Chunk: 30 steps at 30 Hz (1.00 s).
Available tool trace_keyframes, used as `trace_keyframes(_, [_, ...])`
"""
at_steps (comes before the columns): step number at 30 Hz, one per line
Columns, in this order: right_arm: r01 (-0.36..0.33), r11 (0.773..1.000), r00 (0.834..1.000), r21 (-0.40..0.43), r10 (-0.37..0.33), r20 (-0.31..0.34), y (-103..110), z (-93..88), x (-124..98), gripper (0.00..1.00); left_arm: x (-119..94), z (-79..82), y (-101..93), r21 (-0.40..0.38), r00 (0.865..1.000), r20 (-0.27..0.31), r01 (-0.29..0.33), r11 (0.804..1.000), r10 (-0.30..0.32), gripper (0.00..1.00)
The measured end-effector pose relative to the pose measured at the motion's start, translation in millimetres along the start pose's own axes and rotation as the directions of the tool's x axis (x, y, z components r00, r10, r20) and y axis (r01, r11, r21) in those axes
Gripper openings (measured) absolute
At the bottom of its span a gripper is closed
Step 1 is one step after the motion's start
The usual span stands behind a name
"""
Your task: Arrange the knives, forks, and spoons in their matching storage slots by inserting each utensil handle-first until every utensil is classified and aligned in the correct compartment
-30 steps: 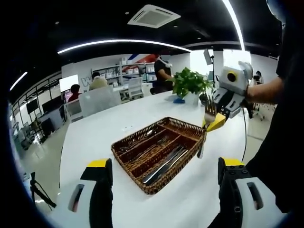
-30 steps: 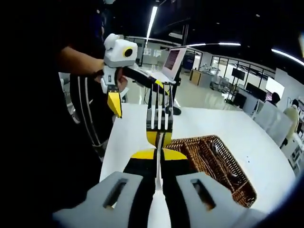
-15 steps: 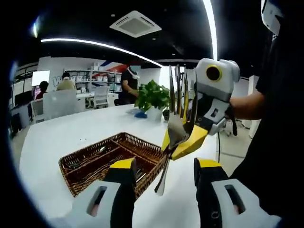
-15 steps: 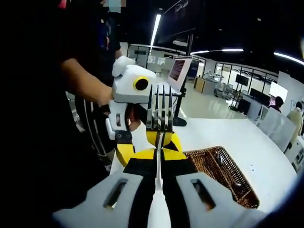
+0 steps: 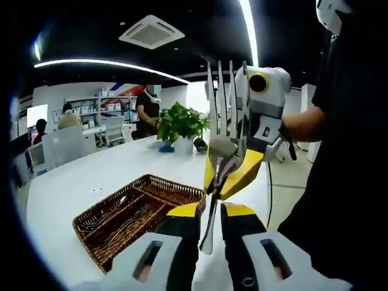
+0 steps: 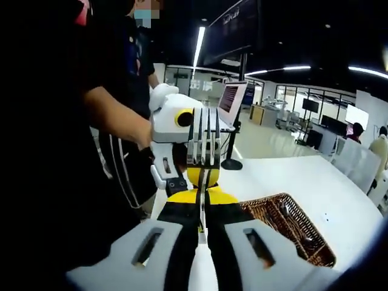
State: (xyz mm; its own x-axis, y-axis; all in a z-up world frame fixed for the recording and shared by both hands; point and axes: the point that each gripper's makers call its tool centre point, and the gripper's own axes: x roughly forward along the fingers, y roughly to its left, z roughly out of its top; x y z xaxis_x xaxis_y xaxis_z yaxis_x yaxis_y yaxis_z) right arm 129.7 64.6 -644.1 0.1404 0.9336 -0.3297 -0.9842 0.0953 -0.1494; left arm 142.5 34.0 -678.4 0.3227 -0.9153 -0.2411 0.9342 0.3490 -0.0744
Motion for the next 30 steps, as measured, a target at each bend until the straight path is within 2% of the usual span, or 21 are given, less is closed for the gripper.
trace_keyframes(5, [-0.008,1.0,1.0,0.013,0.007,0.017,1,0.1,-2,0.01,-2,-1.1,-0.6,0.006,1.0,-0.005,0.009,1.0,-0.009,0.04])
trace_keyframes(13, [-0.02,0.998,0.998,0.052,0.017,0.059,0,1.0,-4,0.02,-4,2.8,-5.4,0.037,0.998,-0.053,0.026,0.999,-0.024,0.03])
trace_keyframes(14, [-0.024,1.0,0.999,0.01,0.024,0.04,0,-3.7,-5,0.02,-5,1.9,-6.0,0.044,0.997,-0.071,0.027,0.999,-0.024,0.03])
trace_keyframes(15, [-0.023,1.0,0.999,0.013,0.022,0.031,1,-6.4,-6,0.02,-6,-0.6,-6.4,0.066,0.995,-0.092,0.035,0.997,-0.029,0.03])
trace_keyframes(17, [-0.024,0.999,0.999,0.026,0.023,0.031,0,-9.1,-9,0.01,-7,0.7,-7.8,0.062,0.995,-0.096,0.041,0.997,-0.035,0.03])
trace_keyframes(18, [-0.033,0.998,0.998,0.047,0.03,0.056,2,-6.5,-10,0.01,-9,3.8,-9.2,0.067,0.995,-0.089,0.049,0.997,-0.043,0.02])
trace_keyframes(19, [-0.016,0.999,1.0,0.036,0.015,0.017,2,-13.1,-12,0.0,-9,5.6,-10.1,0.07,0.995,-0.091,0.053,0.996,-0.046,0.01])
trace_keyframes(20, [-0.012,1.0,1.0,0.026,0.011,0.02,3,-13.0,-11,0.0,-10,5.4,-7.8,0.057,0.994,-0.102,0.045,0.997,-0.039,0.01])
trace_keyframes(21, [-0.019,0.999,1.0,0.035,0.018,0.01,3,-15.1,-12,0.0,-12,4.4,-7.8,0.107,0.992,-0.121,0.059,0.993,-0.045,0.01])
trace_keyframes(24, [-0.016,0.998,1.0,0.053,0.015,0.02,3,-15.4,-14,0.0,-12,0.8,-8.4,0.11,0.986,-0.158,0.063,0.992,-0.045,0.01])
trace_keyframes(28, [-0.009,0.996,1.0,0.089,0.009,-0.002,1,-20.3,-15,0.01,-12,-5.0,-6.3,0.137,0.976,-0.212,0.068,0.988,-0.038,0.01])
trace_keyframes(30, [-0.001,0.994,1.0,0.108,0.003,-0.012,0,-23.3,-16,0.06,-12,-5.2,-2.9,0.146,0.974,-0.225,0.061,0.987,-0.027,0.01])
